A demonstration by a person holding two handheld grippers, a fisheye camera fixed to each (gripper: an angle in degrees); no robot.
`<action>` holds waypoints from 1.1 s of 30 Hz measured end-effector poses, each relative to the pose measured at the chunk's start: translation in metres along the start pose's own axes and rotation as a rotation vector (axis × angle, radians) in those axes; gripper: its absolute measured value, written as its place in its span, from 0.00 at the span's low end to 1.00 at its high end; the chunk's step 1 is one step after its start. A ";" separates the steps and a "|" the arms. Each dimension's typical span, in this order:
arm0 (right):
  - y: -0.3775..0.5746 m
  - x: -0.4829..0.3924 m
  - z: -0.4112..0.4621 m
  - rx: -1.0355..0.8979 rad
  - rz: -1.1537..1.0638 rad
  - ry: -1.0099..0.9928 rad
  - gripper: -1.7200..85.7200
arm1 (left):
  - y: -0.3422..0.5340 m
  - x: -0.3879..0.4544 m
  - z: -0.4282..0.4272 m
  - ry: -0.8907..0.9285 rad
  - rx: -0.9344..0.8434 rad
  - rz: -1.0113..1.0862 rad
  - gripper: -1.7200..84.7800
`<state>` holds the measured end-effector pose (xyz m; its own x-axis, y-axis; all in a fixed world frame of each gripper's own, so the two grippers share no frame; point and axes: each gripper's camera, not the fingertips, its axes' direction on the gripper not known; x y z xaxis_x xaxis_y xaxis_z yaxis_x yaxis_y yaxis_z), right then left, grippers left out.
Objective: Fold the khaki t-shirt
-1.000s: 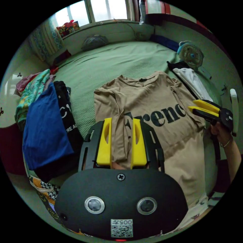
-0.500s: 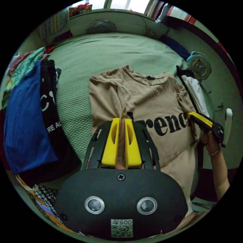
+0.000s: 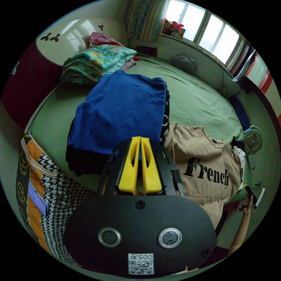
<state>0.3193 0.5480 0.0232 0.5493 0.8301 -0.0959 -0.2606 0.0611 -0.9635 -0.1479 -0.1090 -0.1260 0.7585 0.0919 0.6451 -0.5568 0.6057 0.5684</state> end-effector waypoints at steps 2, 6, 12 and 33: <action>-0.001 -0.012 -0.003 0.026 -0.034 -0.036 0.06 | 0.000 0.011 0.003 -0.010 0.007 0.042 0.05; -0.010 -0.067 -0.003 0.063 -0.197 -0.084 0.07 | -0.003 0.059 0.018 0.048 0.013 0.183 0.07; -0.025 -0.150 0.033 0.041 -0.387 -0.048 0.08 | -0.004 0.141 0.069 0.081 -0.032 0.357 0.09; -0.097 -0.227 0.164 -0.037 -0.287 0.155 0.07 | -0.026 0.211 0.189 -0.155 0.029 0.279 0.01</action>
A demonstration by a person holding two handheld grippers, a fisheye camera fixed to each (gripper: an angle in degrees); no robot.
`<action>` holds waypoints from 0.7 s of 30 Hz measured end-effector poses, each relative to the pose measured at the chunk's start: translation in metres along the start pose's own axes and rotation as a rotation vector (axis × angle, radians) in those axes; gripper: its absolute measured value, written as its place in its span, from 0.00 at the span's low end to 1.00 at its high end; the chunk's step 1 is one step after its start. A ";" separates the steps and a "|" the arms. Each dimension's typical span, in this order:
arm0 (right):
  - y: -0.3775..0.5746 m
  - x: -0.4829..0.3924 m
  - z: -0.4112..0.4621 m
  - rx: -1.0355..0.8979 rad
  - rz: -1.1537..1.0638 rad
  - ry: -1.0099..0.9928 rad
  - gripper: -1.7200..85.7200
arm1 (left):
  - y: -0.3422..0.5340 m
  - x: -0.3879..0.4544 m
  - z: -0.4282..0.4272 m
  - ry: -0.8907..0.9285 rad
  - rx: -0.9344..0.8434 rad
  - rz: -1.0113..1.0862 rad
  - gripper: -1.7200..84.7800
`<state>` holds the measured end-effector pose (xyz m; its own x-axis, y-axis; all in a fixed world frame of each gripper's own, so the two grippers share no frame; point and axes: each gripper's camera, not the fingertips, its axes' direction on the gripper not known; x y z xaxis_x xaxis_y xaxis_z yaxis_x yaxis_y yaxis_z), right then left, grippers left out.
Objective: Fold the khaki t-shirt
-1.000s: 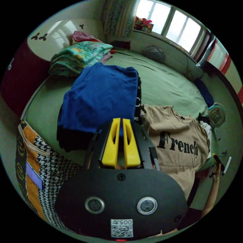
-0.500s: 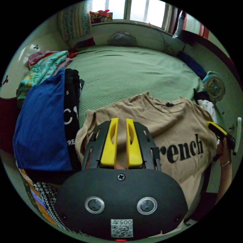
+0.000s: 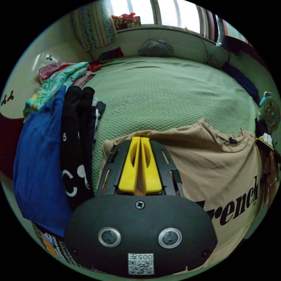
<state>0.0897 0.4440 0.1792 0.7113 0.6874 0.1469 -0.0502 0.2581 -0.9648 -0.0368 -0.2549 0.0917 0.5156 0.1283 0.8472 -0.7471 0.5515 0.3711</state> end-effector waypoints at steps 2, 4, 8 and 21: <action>0.009 -0.002 -0.009 -0.012 -0.001 -0.030 0.08 | 0.007 0.004 -0.007 0.011 -0.014 -0.002 0.01; 0.033 -0.007 -0.034 0.038 -0.031 -0.078 0.10 | 0.019 0.008 -0.021 0.047 -0.027 -0.009 0.01; 0.084 -0.021 -0.079 0.089 -0.150 -0.068 0.11 | 0.063 0.024 -0.077 0.084 0.024 0.066 0.01; 0.309 -0.079 -0.161 0.035 -0.144 -0.281 0.01 | 0.274 0.099 -0.180 0.274 -0.129 0.181 0.01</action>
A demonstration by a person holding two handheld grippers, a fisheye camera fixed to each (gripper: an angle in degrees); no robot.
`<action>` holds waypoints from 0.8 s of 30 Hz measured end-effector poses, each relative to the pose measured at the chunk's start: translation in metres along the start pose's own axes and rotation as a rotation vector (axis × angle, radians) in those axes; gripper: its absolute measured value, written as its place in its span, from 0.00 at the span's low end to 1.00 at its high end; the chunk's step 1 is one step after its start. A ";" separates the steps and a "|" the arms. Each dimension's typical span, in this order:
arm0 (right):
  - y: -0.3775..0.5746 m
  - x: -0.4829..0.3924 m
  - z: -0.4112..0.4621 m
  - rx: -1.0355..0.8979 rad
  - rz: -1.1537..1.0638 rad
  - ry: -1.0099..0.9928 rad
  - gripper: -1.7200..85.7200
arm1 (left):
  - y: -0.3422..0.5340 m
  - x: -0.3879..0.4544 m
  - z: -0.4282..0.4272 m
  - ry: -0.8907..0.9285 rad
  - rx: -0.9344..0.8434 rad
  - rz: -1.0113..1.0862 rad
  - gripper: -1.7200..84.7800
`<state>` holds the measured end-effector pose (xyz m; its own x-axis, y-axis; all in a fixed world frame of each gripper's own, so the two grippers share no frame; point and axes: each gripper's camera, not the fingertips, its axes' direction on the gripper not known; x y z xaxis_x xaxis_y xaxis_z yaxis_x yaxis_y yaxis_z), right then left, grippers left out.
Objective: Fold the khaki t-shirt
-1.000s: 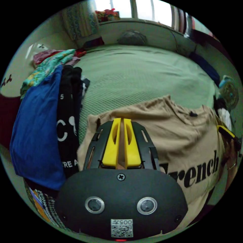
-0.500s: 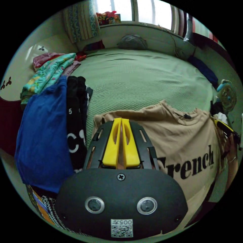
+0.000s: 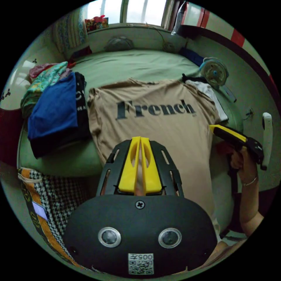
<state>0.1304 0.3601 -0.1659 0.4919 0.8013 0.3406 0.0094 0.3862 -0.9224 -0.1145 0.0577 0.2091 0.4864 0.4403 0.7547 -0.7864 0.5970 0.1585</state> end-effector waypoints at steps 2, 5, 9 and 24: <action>0.022 -0.014 0.002 -0.015 0.043 -0.003 0.01 | 0.022 0.014 0.006 0.000 -0.026 -0.012 0.01; 0.051 -0.040 0.010 -0.038 0.043 0.058 0.01 | 0.049 0.032 0.015 -0.031 -0.064 -0.043 0.01; 0.083 -0.070 0.011 0.045 0.031 0.176 0.01 | 0.077 0.050 0.012 -0.072 0.017 -0.076 0.01; 0.157 -0.112 0.010 0.099 0.021 0.186 0.01 | 0.159 0.092 -0.004 -0.016 0.062 -0.096 0.01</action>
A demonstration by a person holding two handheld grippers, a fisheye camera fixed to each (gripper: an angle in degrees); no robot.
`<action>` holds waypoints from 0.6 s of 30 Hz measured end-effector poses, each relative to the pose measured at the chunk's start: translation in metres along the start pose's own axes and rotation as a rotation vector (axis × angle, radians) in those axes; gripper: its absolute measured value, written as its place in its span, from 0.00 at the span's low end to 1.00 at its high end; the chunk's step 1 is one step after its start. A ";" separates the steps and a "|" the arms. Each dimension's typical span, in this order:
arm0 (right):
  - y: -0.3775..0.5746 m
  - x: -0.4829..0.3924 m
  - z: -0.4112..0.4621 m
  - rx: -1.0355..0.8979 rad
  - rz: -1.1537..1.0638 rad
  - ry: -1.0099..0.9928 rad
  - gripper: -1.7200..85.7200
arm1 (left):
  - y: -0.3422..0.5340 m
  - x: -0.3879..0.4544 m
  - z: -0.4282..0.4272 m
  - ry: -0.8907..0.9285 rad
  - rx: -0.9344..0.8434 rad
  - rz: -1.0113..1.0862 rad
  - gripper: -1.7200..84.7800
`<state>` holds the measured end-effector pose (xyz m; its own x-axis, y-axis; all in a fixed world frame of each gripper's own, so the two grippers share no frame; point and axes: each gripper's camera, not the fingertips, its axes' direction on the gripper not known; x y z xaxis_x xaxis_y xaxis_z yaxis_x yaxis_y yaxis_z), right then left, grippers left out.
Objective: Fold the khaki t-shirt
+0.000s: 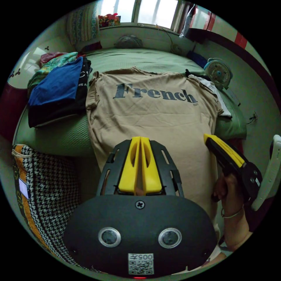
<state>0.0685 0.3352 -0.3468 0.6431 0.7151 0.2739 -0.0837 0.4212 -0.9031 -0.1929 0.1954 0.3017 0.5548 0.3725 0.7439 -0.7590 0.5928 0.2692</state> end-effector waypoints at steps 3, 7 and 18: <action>0.012 -0.008 -0.003 0.005 -0.010 0.021 0.01 | 0.015 0.008 -0.004 -0.003 0.002 0.000 0.01; 0.027 -0.018 -0.005 0.005 -0.021 0.046 0.01 | 0.030 0.023 -0.009 -0.046 -0.001 0.018 0.01; 0.059 -0.019 -0.011 -0.006 0.012 -0.049 0.01 | 0.077 0.069 -0.022 -0.197 0.002 0.084 0.01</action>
<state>0.0592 0.3402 -0.4085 0.6039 0.7466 0.2791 -0.0867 0.4095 -0.9082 -0.2057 0.2828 0.3601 0.4122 0.2739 0.8689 -0.8005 0.5642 0.2020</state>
